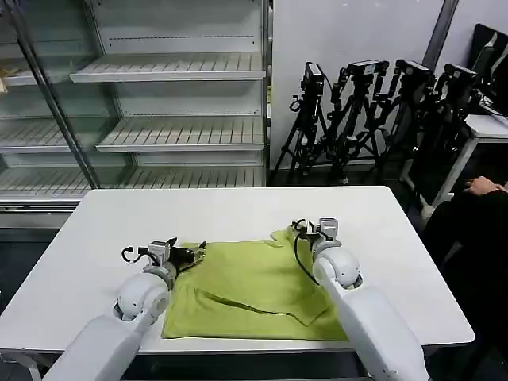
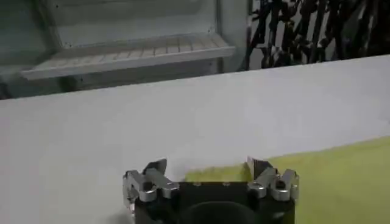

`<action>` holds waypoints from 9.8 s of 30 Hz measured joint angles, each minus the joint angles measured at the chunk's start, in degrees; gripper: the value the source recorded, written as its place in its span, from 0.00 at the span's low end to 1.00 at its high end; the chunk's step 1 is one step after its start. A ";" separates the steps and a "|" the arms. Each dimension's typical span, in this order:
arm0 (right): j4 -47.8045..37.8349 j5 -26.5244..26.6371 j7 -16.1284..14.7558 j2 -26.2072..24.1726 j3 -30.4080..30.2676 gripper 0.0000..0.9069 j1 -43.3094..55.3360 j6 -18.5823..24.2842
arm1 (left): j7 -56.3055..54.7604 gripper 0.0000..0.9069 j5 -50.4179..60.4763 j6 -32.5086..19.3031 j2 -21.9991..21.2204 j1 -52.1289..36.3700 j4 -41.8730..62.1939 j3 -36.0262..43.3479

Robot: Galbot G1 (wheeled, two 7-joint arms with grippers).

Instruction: Fold and organize the clothes.

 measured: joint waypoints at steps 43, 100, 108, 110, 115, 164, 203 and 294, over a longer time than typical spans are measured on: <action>11.16 -6.07 -1.02 -2.62 3.12 0.00 -6.47 9.46 | 1.96 0.03 -4.02 -0.20 4.04 6.10 -10.89 -7.06; 41.36 -17.33 -4.53 -3.50 18.31 1.00 -51.08 13.68 | 3.73 1.00 9.81 -3.11 5.09 34.96 -31.61 -16.11; 43.26 -18.00 -4.32 -2.82 19.93 1.00 -53.55 13.68 | 0.75 1.00 8.23 -2.84 2.10 36.80 -32.61 -17.19; 43.36 -18.09 -4.20 -2.55 20.15 1.00 -54.01 13.76 | 0.00 1.00 7.15 -2.83 0.99 37.29 -32.71 -17.16; 43.38 -18.42 -4.11 -1.61 20.25 1.00 -55.20 13.96 | -1.74 1.00 4.28 -2.71 -2.22 37.51 -32.24 -16.38; 47.24 -19.90 -3.83 2.35 22.24 1.00 -59.88 14.17 | -5.42 0.04 -15.10 -3.63 -10.03 34.97 -26.59 -19.72; 49.75 -20.03 -5.10 3.15 21.63 1.00 -60.18 14.07 | -7.44 0.04 -46.73 -2.53 -9.35 36.05 -39.39 -36.73; 52.62 -18.40 -4.54 1.23 22.13 1.00 -61.35 13.64 | -1.07 0.08 -31.57 -2.91 -9.79 27.73 -22.33 -16.90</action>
